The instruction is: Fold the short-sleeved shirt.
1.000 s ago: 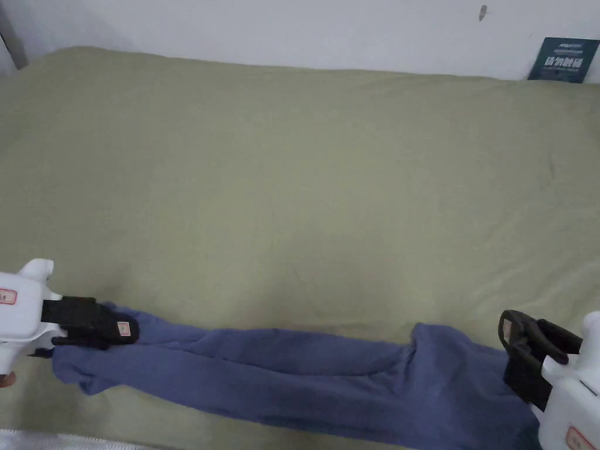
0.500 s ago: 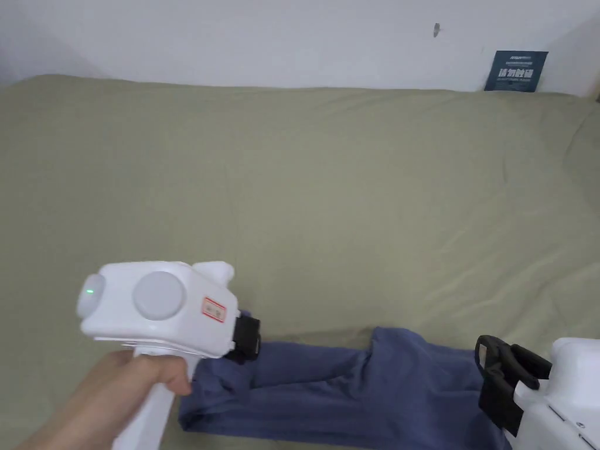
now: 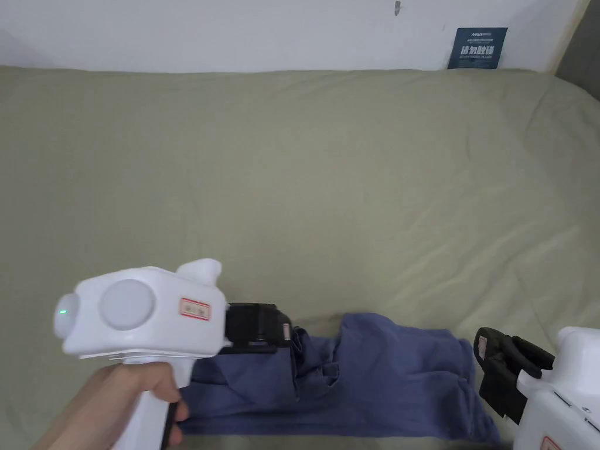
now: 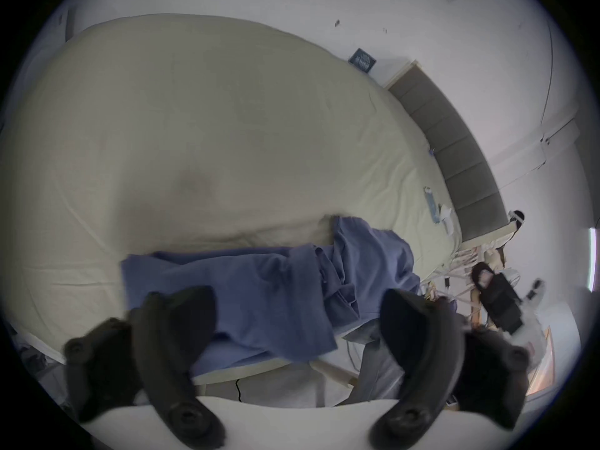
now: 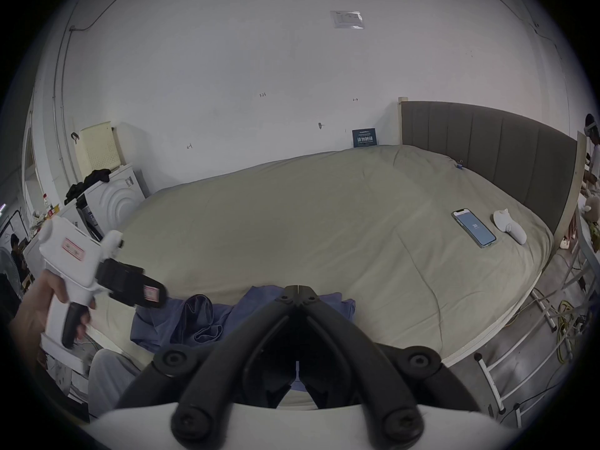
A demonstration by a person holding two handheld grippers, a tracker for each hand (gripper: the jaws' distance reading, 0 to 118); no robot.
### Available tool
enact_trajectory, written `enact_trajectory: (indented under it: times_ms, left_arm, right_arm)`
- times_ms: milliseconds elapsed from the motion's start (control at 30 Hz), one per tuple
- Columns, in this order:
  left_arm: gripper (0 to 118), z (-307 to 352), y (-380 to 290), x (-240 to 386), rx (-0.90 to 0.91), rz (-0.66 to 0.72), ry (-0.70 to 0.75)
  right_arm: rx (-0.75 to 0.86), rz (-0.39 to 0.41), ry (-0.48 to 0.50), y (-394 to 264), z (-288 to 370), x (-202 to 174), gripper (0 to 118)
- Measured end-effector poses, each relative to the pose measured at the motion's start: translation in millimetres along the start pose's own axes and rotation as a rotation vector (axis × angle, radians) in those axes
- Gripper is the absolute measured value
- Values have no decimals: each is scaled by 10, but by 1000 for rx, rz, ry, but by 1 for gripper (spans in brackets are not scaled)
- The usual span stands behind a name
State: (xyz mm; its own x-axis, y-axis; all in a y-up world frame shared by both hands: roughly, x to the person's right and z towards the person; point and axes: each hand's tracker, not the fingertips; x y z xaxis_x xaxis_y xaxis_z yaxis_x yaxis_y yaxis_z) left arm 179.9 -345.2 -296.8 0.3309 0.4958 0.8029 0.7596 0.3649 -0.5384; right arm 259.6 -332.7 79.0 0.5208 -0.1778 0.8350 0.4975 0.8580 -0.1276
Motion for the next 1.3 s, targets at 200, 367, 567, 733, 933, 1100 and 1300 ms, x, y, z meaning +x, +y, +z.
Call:
enact_trajectory:
  times_ms: [200, 367, 567, 733, 933, 1100, 1300]
  left_arm:
    - [0, 53, -76, -526, 54, 102, 0]
    - [0, -564, -71, -345, -42, 120, -159]
    - [0, -1263, -200, -167, -138, 118, -190]
    - [0, -1043, -146, -109, -120, 53, -143]
    - [0, -61, -234, -104, 79, -222, 120]
    - [0, 404, -332, -524, 150, -276, 265]
    - [87, 361, -288, -1151, 133, 37, 33]
  right_arm:
    - [-32, 5, 17, -60, -86, -45, 2]
    - [-53, 9, 22, -97, -94, -67, 2]
    - [-73, 15, 17, -123, -102, -53, 2]
    - [-85, 16, 21, -131, -152, -66, 2]
    - [-85, 31, 48, -114, -217, -185, 2]
    - [-91, 49, 74, -107, -289, -313, 2]
    - [-103, 54, 93, -99, -305, -401, 2]
